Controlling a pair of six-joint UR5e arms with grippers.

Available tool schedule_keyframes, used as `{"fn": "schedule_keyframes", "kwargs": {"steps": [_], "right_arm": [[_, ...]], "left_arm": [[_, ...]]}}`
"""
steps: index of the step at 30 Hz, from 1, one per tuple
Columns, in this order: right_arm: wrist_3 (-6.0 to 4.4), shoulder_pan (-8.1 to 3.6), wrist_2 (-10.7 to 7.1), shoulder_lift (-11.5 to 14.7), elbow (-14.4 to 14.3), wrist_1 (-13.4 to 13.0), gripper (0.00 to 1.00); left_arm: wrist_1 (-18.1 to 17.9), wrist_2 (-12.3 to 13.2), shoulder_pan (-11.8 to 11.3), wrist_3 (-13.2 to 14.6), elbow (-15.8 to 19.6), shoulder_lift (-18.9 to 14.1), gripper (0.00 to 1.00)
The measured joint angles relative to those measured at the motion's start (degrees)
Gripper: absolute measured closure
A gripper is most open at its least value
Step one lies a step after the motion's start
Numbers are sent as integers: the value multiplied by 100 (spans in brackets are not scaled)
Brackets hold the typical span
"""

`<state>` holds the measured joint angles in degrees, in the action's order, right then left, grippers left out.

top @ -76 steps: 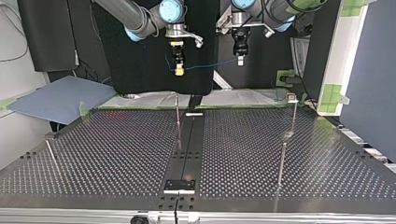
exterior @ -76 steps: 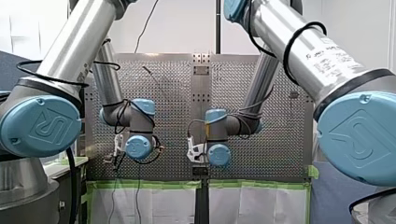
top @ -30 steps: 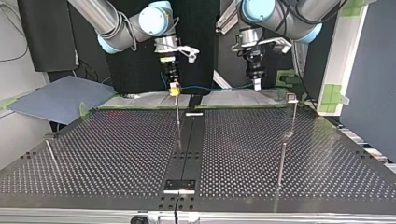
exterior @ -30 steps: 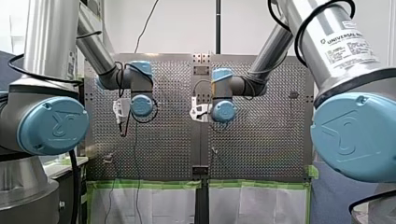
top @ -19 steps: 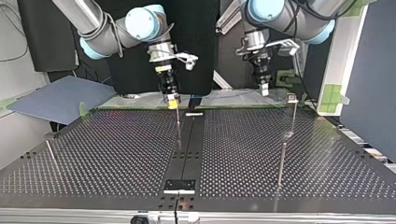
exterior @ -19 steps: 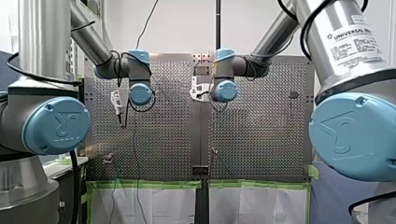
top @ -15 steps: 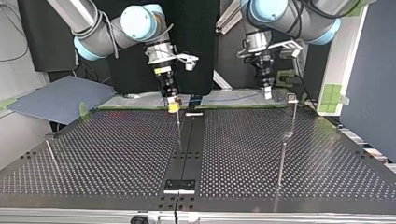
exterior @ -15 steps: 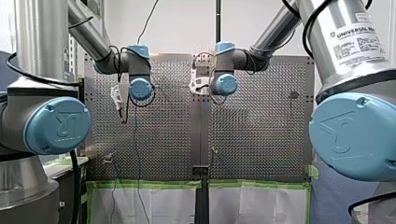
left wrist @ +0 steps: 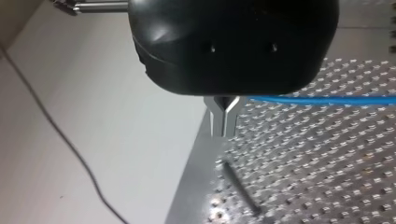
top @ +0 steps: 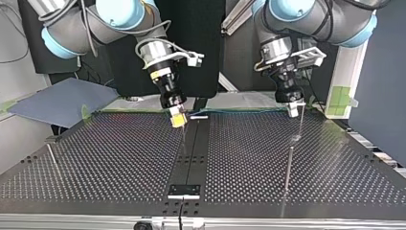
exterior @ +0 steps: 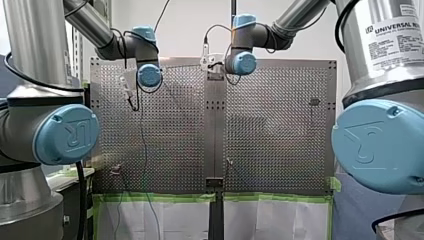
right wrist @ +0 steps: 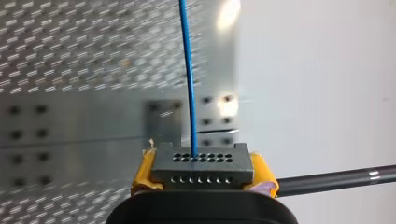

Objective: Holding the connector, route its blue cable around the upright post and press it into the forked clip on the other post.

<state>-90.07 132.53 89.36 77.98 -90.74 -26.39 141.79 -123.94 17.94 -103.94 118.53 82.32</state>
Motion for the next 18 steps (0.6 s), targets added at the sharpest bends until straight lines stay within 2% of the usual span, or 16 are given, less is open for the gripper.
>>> {"fn": "schedule_keyframes", "kwargs": {"steps": [4,8,13,18], "right_arm": [[4,6,-99,177,114,41,100],[5,19,-227,206,237,126,100],[9,35,-303,53,439,287,100],[24,60,-314,-196,692,417,100]], "left_arm": [[92,25,-138,-36,-180,-29,100],[240,141,-311,-125,-367,-104,100],[445,375,-560,-348,-618,-234,100],[598,612,-799,-444,-857,-225,100]]}}
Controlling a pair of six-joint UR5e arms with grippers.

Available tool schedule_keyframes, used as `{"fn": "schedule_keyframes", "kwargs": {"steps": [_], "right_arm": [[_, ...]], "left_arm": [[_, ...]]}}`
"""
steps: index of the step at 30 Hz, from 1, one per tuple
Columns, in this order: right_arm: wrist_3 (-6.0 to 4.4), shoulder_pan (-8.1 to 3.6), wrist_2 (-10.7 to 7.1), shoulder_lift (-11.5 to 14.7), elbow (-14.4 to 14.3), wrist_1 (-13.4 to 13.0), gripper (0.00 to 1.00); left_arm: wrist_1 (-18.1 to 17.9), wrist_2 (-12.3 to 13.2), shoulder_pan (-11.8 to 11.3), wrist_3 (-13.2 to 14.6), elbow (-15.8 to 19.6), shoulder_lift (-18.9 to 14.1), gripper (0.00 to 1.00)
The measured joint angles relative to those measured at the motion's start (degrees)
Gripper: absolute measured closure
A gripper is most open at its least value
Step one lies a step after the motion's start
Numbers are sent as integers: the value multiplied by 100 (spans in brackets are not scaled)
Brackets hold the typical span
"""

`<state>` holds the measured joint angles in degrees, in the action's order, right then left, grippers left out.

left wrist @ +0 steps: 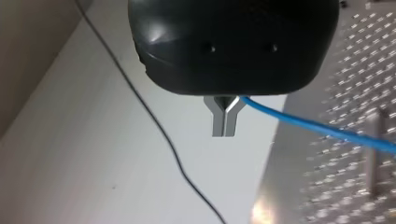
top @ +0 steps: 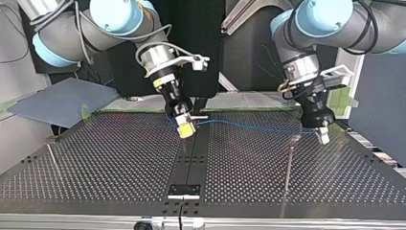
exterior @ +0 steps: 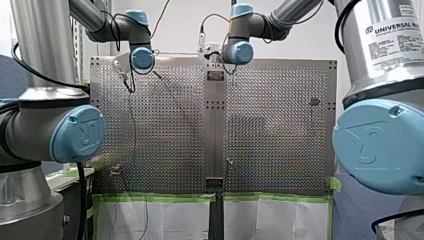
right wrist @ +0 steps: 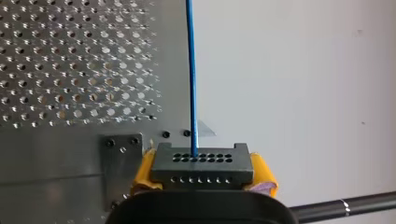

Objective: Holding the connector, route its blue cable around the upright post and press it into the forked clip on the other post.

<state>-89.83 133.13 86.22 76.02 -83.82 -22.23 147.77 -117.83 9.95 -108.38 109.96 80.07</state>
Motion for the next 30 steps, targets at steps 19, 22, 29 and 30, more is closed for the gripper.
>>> {"fn": "schedule_keyframes", "kwargs": {"steps": [19,22,29,30], "right_arm": [[-35,13,-171,-801,851,202,100],[-39,12,-198,-918,1019,228,100],[-44,-24,-230,-1143,1377,292,100],[-45,-35,-232,-1169,1416,291,100]], "left_arm": [[51,964,-963,-189,-960,717,100],[51,1115,-1114,-202,-1045,869,100],[38,1510,-1471,-209,-1093,1264,100],[37,1559,-1492,-209,-1093,1314,100]]}}
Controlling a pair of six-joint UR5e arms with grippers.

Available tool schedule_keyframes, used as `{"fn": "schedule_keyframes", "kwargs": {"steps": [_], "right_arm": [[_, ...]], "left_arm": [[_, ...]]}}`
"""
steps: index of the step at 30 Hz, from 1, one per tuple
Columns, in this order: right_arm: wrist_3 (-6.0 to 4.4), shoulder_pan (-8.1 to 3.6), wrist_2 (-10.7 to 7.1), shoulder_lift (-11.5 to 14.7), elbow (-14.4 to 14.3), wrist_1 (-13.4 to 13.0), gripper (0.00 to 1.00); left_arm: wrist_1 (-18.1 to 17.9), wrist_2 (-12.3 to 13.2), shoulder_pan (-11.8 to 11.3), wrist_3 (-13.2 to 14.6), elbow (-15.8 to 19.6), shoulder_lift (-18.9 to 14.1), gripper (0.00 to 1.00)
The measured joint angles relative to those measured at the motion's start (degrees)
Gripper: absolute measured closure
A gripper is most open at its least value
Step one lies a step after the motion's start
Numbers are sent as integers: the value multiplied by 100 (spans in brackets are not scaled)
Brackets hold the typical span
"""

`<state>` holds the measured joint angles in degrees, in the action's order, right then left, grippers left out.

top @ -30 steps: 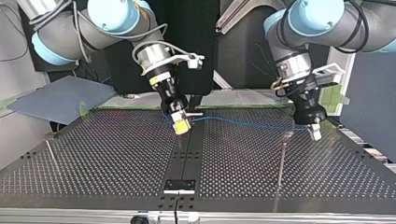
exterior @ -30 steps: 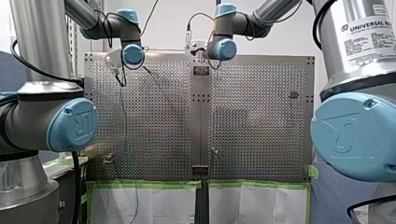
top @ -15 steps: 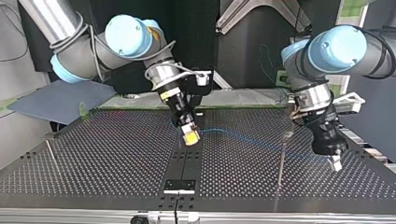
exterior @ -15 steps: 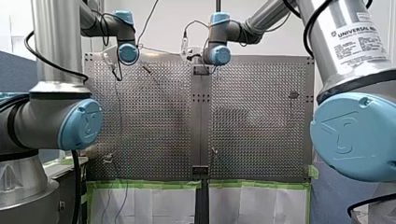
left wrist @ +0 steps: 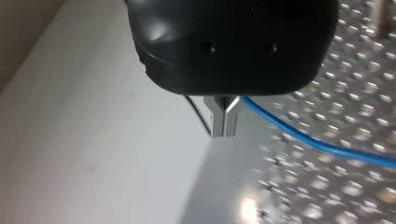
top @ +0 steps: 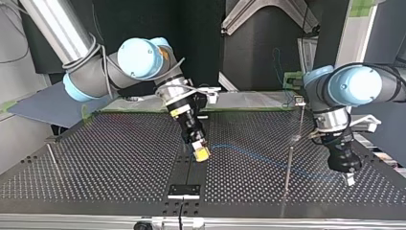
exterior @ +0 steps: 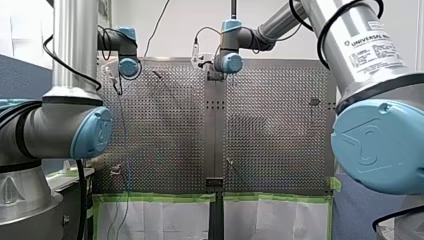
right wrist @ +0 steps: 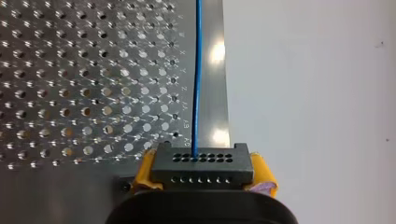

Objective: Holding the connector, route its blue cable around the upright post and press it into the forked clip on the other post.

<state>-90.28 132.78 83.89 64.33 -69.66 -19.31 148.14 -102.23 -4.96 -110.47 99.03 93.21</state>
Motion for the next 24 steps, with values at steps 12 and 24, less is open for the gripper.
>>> {"fn": "schedule_keyframes", "kwargs": {"steps": [12,24], "right_arm": [[-3,-71,-6,-275,77,10,100],[66,-96,47,-545,73,107,100]], "left_arm": [[-11,571,-7,-9,-6,515,100],[-10,692,78,-14,-1,842,100]]}}
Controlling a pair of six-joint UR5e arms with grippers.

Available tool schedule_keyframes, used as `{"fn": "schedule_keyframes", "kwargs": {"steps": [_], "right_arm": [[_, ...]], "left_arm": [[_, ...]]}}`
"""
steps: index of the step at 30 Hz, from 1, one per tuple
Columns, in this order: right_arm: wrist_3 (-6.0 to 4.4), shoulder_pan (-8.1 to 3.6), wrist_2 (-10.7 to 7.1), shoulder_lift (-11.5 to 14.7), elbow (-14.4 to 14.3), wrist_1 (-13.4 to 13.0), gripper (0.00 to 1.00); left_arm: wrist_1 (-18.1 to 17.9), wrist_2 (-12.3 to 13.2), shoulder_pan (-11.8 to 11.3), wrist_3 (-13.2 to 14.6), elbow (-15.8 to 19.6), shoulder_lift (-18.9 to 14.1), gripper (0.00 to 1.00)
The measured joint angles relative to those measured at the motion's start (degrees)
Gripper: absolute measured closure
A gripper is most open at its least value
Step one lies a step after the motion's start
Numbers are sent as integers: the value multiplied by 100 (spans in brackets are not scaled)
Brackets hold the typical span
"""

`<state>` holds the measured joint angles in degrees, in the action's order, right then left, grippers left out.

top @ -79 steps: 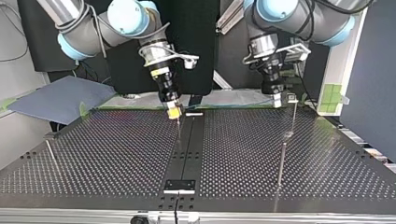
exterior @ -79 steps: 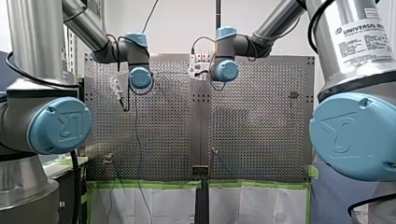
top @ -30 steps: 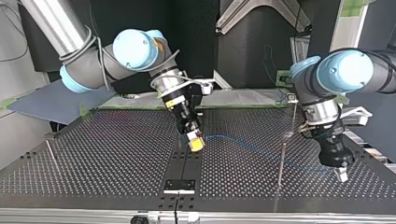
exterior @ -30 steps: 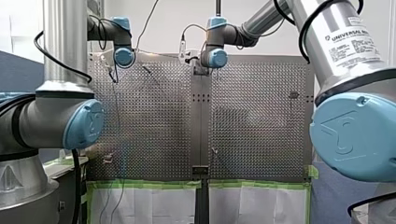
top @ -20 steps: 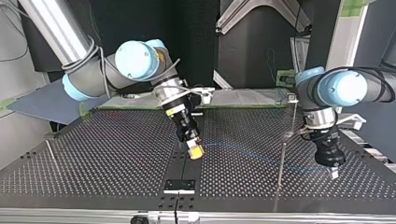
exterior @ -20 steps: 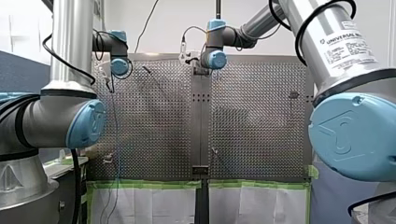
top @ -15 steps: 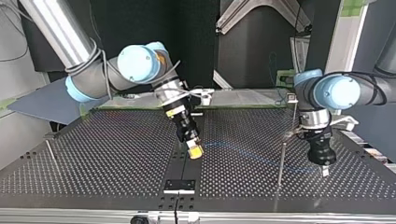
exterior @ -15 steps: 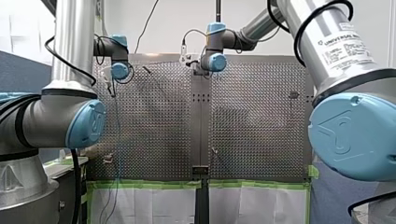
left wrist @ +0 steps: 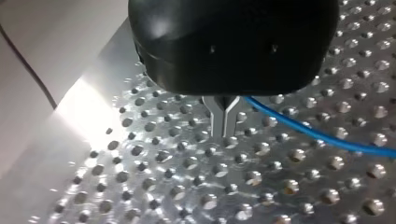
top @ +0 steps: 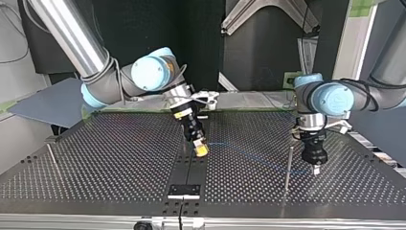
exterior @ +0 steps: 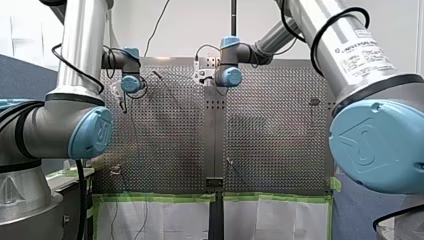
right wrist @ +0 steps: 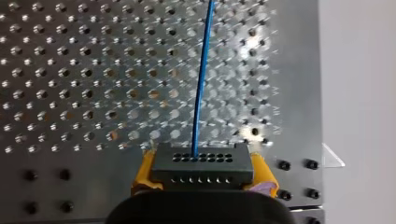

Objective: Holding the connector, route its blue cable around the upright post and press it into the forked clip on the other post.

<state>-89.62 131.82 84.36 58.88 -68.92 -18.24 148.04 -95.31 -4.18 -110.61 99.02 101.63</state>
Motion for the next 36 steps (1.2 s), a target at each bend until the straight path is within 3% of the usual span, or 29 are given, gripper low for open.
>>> {"fn": "schedule_keyframes", "kwargs": {"steps": [5,15,19,23,25,26,27,28,31,36], "right_arm": [[38,-2,33,-88,-2,40,100],[283,-2,138,-340,-43,389,100],[314,-2,186,-359,-138,373,100],[319,-5,200,-362,-281,284,100],[323,-8,203,-362,-363,239,100],[325,-10,203,-364,-396,224,100],[328,-14,205,-366,-439,207,100],[333,-17,210,-366,-471,197,100],[369,-30,265,-365,-585,176,100],[419,-47,458,-365,-818,59,100]], "left_arm": [[-2,37,53,4,1,191,100],[5,96,187,160,8,435,100],[0,105,218,308,9,440,100],[-84,205,241,274,10,445,100],[-154,292,247,228,14,445,64],[-173,325,247,214,13,445,64],[-180,342,248,205,13,445,41],[-173,340,249,198,13,446,26],[-91,258,251,183,12,444,18],[-32,97,252,94,11,444,15]]}}
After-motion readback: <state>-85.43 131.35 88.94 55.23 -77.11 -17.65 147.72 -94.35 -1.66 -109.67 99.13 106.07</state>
